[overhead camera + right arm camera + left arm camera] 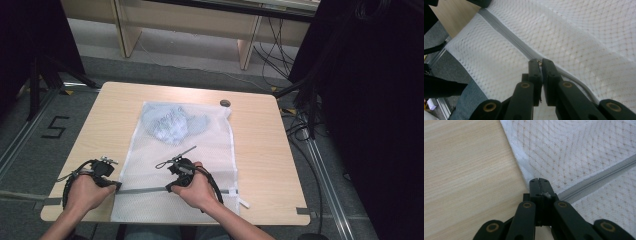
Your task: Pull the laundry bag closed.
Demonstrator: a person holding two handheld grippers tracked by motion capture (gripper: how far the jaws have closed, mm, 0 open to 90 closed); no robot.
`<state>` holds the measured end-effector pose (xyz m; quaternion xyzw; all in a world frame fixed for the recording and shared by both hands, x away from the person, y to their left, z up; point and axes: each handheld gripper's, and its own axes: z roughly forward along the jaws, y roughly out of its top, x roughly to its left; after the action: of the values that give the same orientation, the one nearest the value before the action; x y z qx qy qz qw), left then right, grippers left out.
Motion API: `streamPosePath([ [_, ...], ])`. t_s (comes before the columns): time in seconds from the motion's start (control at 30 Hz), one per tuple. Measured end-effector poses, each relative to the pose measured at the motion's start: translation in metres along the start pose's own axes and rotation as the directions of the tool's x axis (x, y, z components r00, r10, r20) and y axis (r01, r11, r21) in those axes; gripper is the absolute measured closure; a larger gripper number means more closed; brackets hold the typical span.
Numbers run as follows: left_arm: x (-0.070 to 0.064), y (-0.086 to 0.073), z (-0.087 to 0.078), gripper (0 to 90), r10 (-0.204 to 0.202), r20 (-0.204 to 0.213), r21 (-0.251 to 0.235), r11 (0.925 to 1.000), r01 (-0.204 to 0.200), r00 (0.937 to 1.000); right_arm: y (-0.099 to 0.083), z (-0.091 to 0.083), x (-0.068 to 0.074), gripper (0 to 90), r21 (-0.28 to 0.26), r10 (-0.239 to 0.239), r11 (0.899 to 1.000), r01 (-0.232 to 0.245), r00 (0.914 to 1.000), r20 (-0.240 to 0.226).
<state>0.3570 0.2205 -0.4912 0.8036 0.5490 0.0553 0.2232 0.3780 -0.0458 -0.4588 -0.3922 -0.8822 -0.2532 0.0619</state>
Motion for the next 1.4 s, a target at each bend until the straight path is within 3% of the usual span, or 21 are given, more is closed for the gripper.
streamPosePath([
  [0.33,-0.001,0.000,0.001,90.0,-0.019,-0.006,-0.008,0.9998,0.019,0.9998,-0.005,-0.005,-0.006,87.0,0.011,0.022,1.000,-0.022,0.9997,-0.002],
  [1.0,0.000,0.000,0.000,90.0,-0.004,0.001,0.002,1.0000,0.004,1.0000,-0.012,-0.011,-0.015,87.0,0.005,0.029,1.000,-0.029,0.9996,-0.007],
  [1.13,-0.001,0.000,0.001,90.0,-0.021,-0.005,-0.007,0.9998,0.021,0.9998,-0.014,-0.011,-0.018,87.0,-0.002,0.022,1.000,-0.022,0.9997,-0.007],
  [1.17,-0.001,0.000,0.001,90.0,-0.021,-0.005,-0.009,0.9997,0.021,0.9998,-0.015,-0.012,-0.018,87.0,0.009,0.041,0.999,-0.041,0.9991,-0.007],
  [1.4,0.000,0.000,0.000,90.0,-0.006,0.000,-0.003,1.0000,0.006,1.0000,-0.019,-0.014,-0.022,87.0,0.007,0.044,0.999,-0.044,0.9990,-0.002],
])
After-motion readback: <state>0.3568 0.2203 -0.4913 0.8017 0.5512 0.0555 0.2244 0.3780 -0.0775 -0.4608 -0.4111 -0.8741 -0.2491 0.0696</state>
